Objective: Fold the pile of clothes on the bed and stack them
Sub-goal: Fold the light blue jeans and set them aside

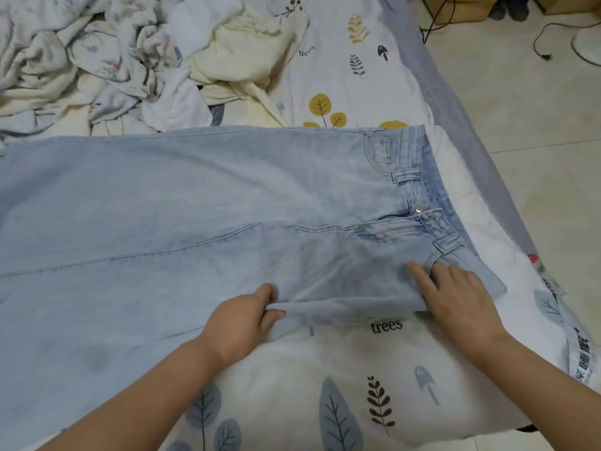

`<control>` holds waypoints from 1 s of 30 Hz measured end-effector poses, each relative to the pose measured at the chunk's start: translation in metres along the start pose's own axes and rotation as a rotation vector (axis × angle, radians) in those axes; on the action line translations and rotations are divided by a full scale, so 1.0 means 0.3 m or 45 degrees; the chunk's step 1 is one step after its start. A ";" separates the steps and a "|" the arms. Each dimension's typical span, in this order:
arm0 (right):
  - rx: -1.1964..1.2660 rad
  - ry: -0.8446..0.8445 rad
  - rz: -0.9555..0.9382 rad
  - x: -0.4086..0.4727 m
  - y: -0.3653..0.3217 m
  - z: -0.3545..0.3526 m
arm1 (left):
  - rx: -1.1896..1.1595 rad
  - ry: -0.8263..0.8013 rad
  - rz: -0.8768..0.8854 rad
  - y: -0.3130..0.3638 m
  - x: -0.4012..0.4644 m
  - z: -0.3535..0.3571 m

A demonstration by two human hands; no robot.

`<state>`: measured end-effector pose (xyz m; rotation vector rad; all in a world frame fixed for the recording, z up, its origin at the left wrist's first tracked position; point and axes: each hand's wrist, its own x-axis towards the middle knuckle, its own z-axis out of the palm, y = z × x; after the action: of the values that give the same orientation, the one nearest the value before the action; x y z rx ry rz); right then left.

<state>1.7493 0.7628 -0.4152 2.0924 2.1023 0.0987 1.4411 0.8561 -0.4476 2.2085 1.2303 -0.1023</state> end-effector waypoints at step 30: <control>0.151 0.119 -0.081 -0.191 0.115 0.046 | 0.514 -0.147 0.481 0.178 -0.198 0.035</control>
<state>1.7855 0.7051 -0.4185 2.1227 2.2797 0.0661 1.4522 0.7853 -0.4110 2.7001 0.7597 -0.3457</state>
